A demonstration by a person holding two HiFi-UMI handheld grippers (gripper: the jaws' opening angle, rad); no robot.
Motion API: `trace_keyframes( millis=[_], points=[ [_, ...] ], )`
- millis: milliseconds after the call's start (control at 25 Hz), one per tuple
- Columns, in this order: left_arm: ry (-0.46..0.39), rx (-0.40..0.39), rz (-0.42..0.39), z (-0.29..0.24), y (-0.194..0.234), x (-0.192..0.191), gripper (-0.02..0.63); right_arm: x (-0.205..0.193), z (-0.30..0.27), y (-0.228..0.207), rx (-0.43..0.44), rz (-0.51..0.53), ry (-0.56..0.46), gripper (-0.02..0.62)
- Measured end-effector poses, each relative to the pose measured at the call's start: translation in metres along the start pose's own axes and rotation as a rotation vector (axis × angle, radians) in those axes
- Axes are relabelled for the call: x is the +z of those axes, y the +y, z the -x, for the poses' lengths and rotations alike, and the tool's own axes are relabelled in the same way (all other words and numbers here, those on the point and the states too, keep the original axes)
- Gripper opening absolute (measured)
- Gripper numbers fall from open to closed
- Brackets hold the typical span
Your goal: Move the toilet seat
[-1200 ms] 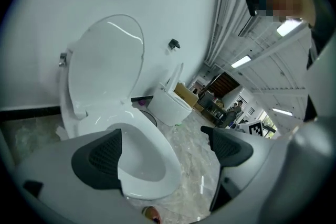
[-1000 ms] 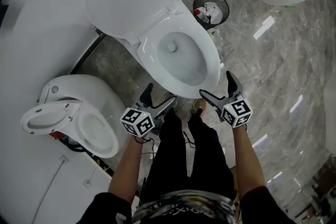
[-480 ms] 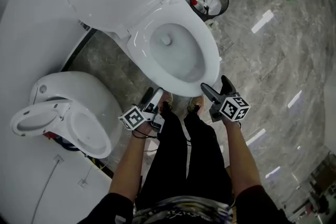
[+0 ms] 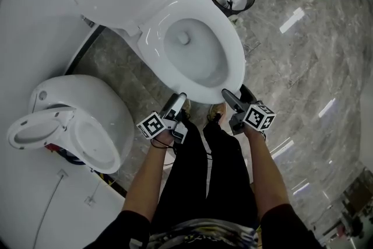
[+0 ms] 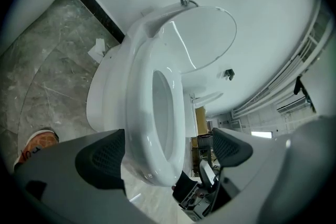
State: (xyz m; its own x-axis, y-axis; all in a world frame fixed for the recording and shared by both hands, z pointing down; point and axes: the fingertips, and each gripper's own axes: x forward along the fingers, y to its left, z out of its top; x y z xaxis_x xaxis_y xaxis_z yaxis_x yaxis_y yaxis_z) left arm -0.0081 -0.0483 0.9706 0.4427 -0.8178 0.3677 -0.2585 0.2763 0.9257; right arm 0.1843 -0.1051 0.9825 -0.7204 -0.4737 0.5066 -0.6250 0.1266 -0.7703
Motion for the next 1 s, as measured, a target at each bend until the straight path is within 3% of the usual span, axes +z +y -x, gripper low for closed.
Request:
trace_keyframes(
  millis=[160,240,360,560,600,1000],
  points=[
    [0.02,0.01,-0.056,-0.009,-0.002,-0.007,0.518,0.002,0.002,-0.014,-0.042,-0.066,-0.02,0.414],
    [0.011,0.044,-0.059,-0.011,0.004,-0.008,0.485,0.003,0.004,-0.022,-0.064,-0.08,-0.019,0.353],
    [-0.024,0.132,-0.001,-0.005,0.024,-0.006,0.264,0.005,0.007,-0.029,-0.084,-0.114,-0.025,0.286],
    [-0.032,0.179,0.021,-0.002,0.037,-0.006,0.156,0.012,0.012,-0.036,-0.133,-0.137,-0.043,0.188],
    [-0.035,0.177,0.028,-0.002,0.037,-0.005,0.153,0.012,0.013,-0.037,-0.135,-0.141,-0.045,0.161],
    [-0.088,0.091,0.125,0.003,0.011,-0.006,0.155,0.028,0.031,-0.011,-0.077,-0.182,-0.061,0.147]
  ],
)
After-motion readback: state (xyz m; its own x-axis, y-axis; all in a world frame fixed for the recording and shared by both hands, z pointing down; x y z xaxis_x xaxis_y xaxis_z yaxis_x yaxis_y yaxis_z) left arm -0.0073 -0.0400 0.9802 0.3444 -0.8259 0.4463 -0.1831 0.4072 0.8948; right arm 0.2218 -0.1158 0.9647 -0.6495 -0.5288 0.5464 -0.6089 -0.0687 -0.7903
